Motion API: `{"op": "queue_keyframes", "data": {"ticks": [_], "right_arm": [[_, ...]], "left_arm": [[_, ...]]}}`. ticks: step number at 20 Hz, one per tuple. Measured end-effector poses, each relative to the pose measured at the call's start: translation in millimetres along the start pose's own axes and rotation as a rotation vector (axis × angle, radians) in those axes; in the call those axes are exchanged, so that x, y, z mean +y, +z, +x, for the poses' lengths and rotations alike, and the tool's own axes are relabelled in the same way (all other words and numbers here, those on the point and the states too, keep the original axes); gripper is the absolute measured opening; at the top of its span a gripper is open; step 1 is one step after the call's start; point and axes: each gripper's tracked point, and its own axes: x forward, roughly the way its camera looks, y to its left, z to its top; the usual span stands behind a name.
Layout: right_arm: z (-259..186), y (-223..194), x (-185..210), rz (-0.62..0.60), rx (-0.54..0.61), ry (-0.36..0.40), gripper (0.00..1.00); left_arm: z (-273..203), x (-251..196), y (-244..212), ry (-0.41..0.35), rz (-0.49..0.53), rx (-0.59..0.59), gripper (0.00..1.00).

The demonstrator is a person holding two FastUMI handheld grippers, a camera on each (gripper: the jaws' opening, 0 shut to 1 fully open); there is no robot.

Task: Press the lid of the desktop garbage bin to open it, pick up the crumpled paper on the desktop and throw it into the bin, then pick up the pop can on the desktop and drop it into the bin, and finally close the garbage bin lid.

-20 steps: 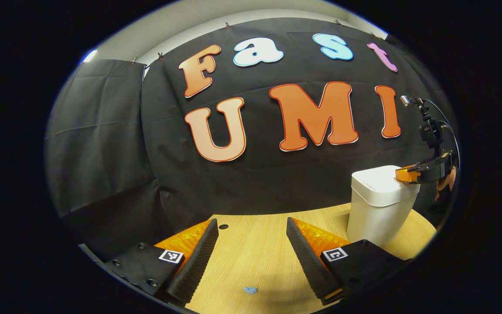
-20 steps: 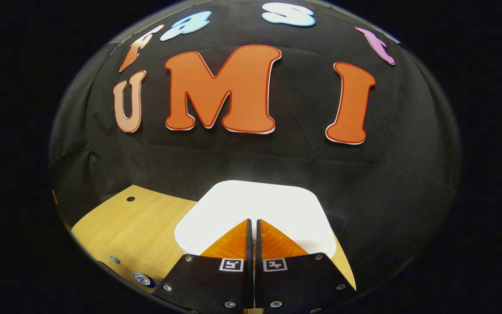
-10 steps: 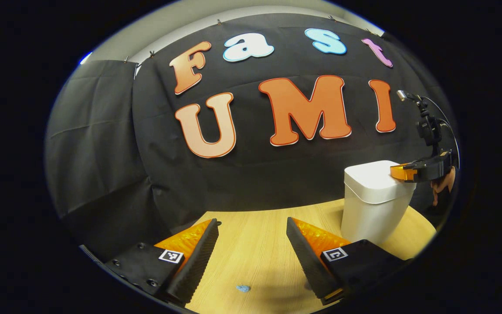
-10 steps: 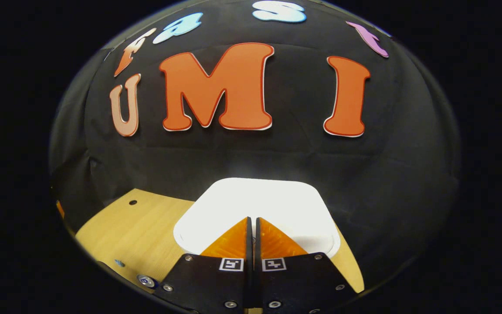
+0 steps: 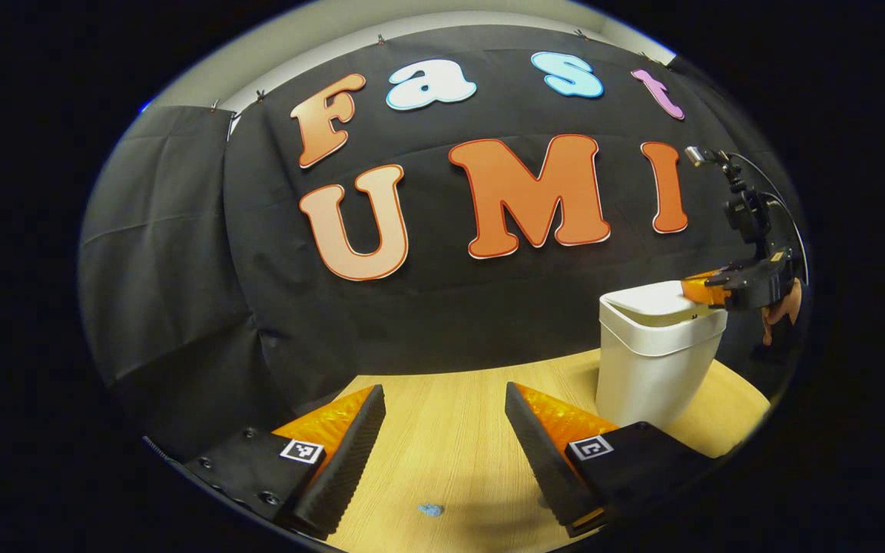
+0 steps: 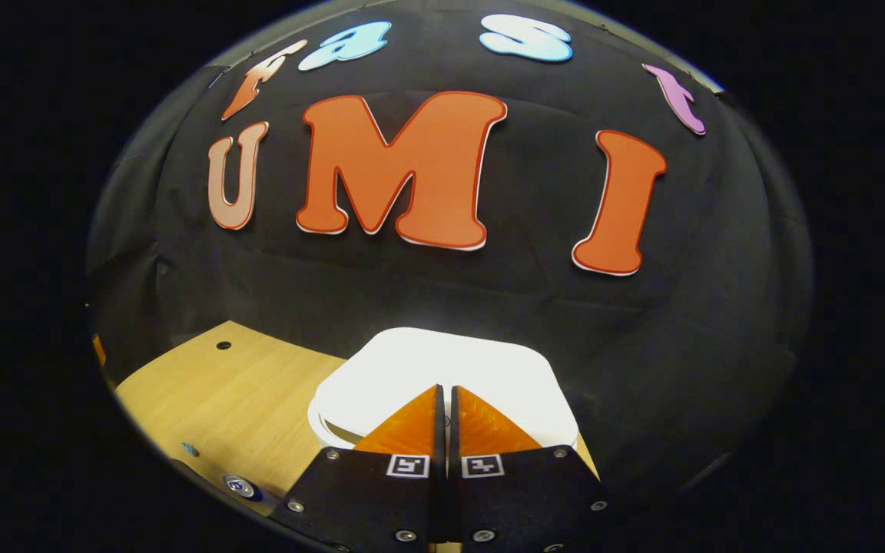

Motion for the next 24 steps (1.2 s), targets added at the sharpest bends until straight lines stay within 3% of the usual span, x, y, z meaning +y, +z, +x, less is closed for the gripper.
{"op": "queue_keyframes", "data": {"ticks": [7, 17, 21, 24], "right_arm": [[-24, 47, -7, -0.009, -0.119, -0.108, 0.01], [-55, 34, 44, -0.053, -0.167, -0.086, 0.02], [-63, 7, 78, -0.014, -0.107, -0.009, 0.22], [-68, -22, 97, 0.019, -0.031, 0.010, 0.44]], "left_arm": [[25, 14, -13, -0.086, -0.037, 0.016, 1.00], [55, 39, -57, -0.151, -0.100, 0.106, 1.00], [66, 40, -85, -0.178, -0.116, 0.187, 1.00], [73, 39, -113, -0.197, -0.102, 0.284, 1.00]]}}
